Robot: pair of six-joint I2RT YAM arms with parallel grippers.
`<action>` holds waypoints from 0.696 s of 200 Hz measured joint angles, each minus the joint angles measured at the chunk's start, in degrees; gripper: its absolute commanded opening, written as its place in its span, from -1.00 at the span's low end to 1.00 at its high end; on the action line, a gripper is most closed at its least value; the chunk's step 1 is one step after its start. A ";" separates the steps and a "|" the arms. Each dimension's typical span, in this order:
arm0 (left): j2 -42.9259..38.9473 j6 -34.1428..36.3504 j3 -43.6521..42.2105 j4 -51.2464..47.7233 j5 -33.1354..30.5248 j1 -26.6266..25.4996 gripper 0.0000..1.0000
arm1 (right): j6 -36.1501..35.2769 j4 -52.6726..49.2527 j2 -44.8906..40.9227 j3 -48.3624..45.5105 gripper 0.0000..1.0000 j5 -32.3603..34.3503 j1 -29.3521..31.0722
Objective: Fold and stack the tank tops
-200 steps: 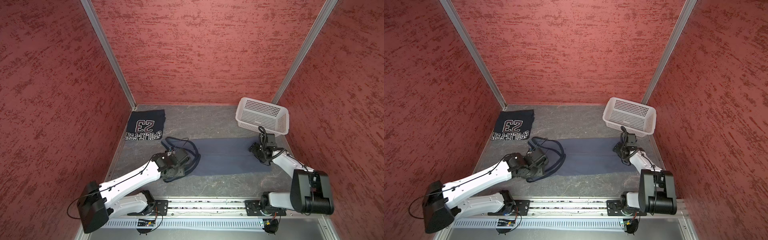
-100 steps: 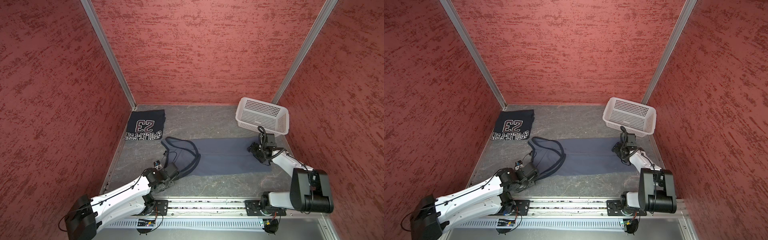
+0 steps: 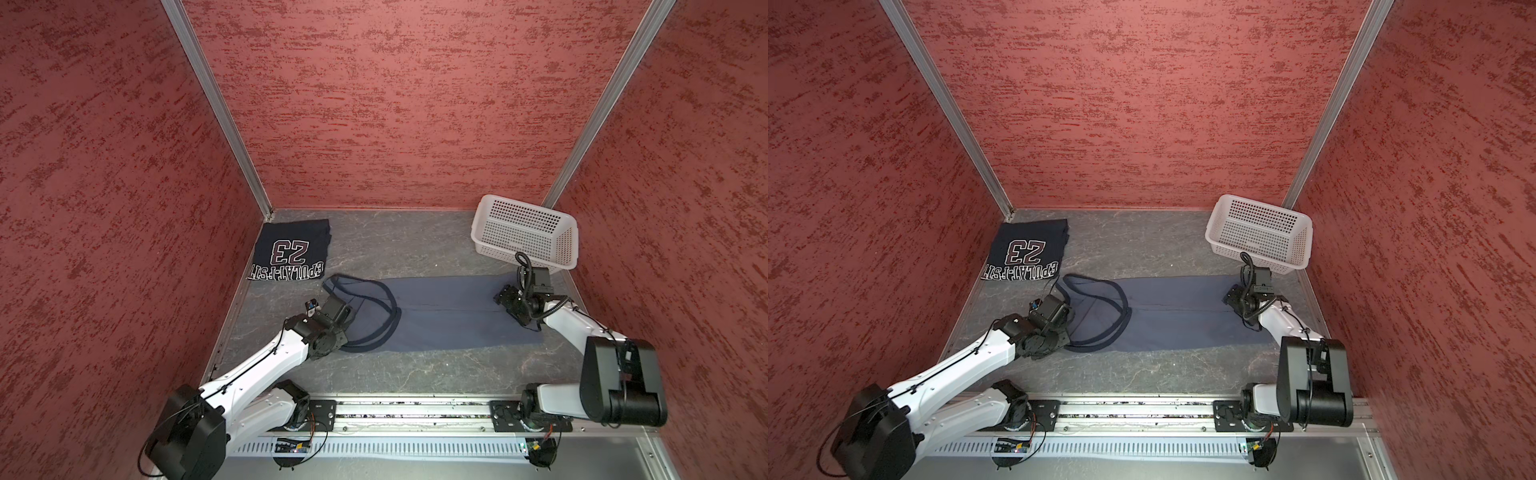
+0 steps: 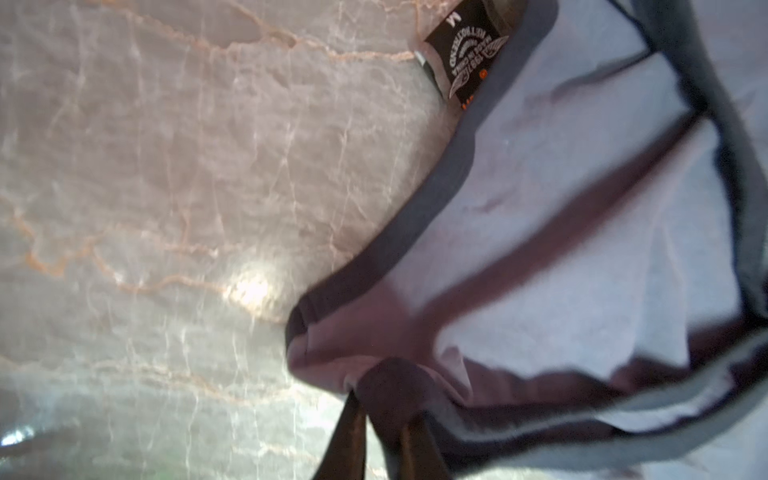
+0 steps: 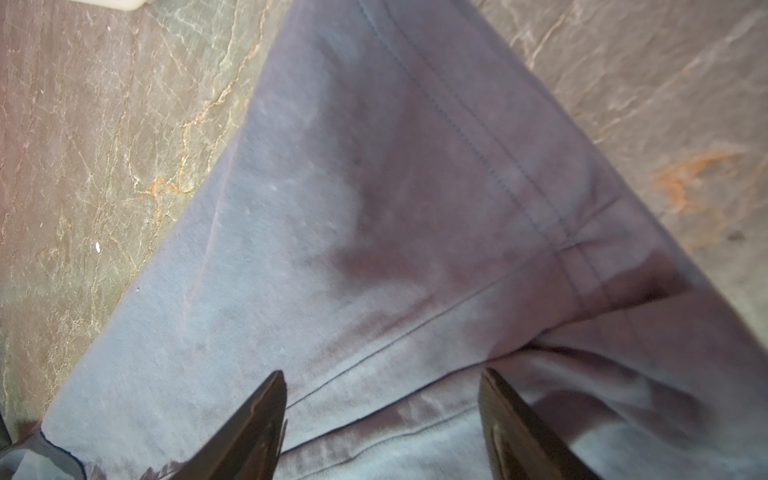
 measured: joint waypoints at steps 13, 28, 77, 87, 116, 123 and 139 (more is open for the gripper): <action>1.64 1.53 0.07 1.16 0.57 1.49 -0.85 | -0.15 0.00 0.00 0.00 0.50 0.02 0.00; 2.86 2.89 0.31 2.01 1.11 3.17 -0.85 | -0.33 0.00 0.00 0.00 0.50 0.17 0.00; 3.52 6.14 2.49 5.09 3.96 11.78 -0.86 | -0.92 0.02 1.95 0.07 0.50 2.21 0.00; 4.44 6.71 2.60 5.88 4.48 12.79 -0.86 | -1.01 0.04 2.62 0.24 0.50 2.47 0.00; 7.78 7.87 2.21 7.80 7.06 15.91 -0.73 | -1.18 0.28 3.13 0.72 0.51 2.80 0.02; 8.28 8.07 1.86 8.35 7.87 16.68 -0.67 | -1.18 0.31 3.13 0.72 0.51 2.80 0.02; 9.01 8.48 0.90 9.33 9.27 17.51 -0.46 | -1.18 0.33 3.13 0.72 0.51 2.80 0.02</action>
